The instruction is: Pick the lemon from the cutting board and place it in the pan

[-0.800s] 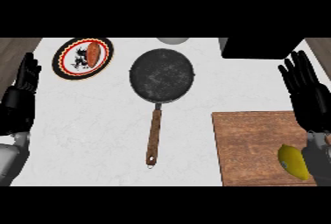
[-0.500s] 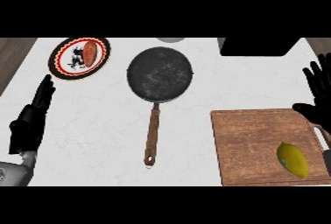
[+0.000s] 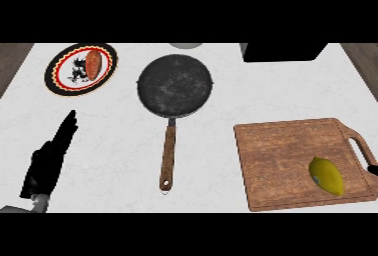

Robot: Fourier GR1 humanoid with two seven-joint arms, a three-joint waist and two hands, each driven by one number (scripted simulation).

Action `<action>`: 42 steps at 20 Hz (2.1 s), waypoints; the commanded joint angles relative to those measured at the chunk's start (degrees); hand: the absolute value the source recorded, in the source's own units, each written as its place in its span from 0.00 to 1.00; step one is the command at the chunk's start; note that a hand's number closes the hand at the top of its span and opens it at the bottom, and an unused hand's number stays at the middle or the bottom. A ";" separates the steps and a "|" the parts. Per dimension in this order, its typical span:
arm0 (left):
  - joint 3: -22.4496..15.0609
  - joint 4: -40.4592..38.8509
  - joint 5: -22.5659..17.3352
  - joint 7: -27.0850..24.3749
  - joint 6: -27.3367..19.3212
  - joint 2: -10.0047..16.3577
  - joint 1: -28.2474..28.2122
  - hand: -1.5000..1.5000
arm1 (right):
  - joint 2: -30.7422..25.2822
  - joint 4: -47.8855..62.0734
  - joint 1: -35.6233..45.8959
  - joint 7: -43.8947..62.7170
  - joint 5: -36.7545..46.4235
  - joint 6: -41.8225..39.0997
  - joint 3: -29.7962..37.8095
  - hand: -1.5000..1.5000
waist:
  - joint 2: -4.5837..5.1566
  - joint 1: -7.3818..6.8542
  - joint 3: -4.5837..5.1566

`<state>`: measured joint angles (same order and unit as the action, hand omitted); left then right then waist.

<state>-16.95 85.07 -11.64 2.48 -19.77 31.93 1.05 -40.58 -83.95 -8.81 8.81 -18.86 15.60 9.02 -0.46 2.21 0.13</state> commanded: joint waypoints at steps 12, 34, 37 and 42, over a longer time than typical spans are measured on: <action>-1.01 4.35 2.95 4.42 0.18 -1.64 -0.99 0.50 | -21.04 -18.46 -5.83 19.13 -3.76 -23.72 1.03 0.00 | 0.38 -1.74 -0.03; 1.17 4.02 9.19 6.30 2.50 -6.55 0.34 0.50 | -11.52 -8.80 21.70 49.29 3.36 -38.42 -21.24 0.00 | 0.66 -3.11 -0.12; 3.34 5.13 6.86 4.06 5.71 -5.02 -4.26 0.50 | -13.67 -12.31 21.37 53.38 0.78 -41.20 -19.55 0.00 | 0.43 -2.69 -0.09; 4.97 5.83 7.41 5.35 7.51 -4.55 -3.80 0.50 | -9.87 -12.89 22.28 55.93 1.54 -39.65 -22.79 0.00 | 0.43 -2.61 -0.10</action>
<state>-13.58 89.93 -3.91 6.76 -14.09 26.47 -2.28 -52.98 -94.81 12.03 56.51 -17.38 -22.37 -11.88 0.02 -0.51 0.03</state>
